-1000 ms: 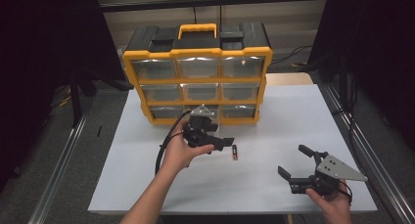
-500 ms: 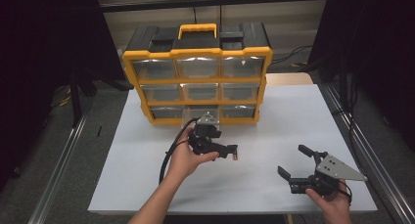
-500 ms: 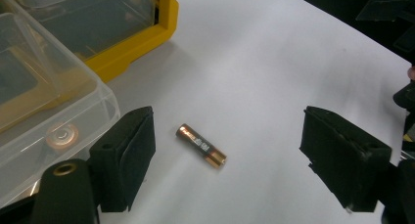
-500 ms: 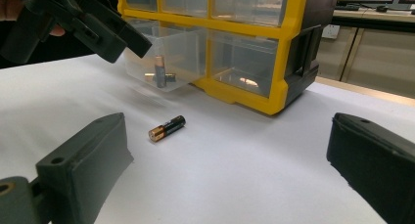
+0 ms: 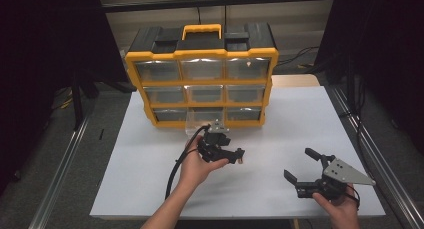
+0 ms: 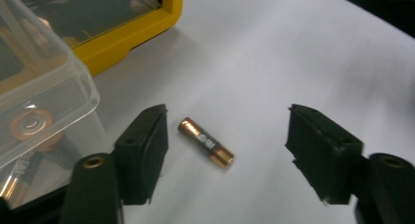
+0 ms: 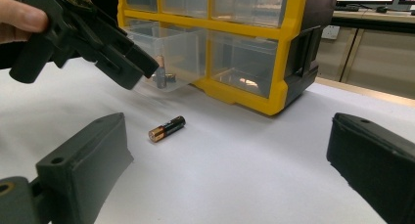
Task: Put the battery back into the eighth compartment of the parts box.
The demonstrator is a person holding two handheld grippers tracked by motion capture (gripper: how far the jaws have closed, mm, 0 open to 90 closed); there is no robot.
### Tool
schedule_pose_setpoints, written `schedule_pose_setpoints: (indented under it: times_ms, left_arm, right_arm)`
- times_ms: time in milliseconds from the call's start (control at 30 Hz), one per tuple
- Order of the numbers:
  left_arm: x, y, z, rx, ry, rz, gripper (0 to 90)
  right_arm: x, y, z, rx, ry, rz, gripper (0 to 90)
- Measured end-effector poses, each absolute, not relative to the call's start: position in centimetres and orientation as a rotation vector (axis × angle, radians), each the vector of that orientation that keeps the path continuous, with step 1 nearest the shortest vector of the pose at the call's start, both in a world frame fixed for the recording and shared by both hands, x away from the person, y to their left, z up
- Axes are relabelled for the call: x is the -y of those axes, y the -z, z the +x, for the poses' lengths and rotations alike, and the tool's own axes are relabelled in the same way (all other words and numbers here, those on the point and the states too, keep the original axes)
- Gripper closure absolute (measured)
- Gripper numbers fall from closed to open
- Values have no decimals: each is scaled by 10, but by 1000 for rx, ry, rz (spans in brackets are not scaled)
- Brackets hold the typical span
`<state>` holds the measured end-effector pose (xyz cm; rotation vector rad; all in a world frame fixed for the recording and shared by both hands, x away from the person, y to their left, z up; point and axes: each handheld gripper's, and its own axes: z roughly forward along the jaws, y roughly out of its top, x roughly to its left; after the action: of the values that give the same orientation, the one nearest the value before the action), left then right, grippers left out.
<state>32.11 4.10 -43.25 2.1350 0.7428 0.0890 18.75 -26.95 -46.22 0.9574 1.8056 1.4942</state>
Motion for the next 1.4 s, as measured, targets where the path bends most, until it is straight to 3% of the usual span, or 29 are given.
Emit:
schedule_pose_setpoints:
  times_ms: [500,1300,1400]
  left_arm:
    - [-31,454,323,-793,-93,2159,494]
    - [-16,476,330,-857,-146,2223,557]
    - [-17,478,331,-868,-155,2234,609]
  right_arm:
    - [270,462,188,-1807,-1498,958,14]
    - [270,462,188,-1808,-1499,955,14]
    - [270,462,187,-1811,-1503,955,14]
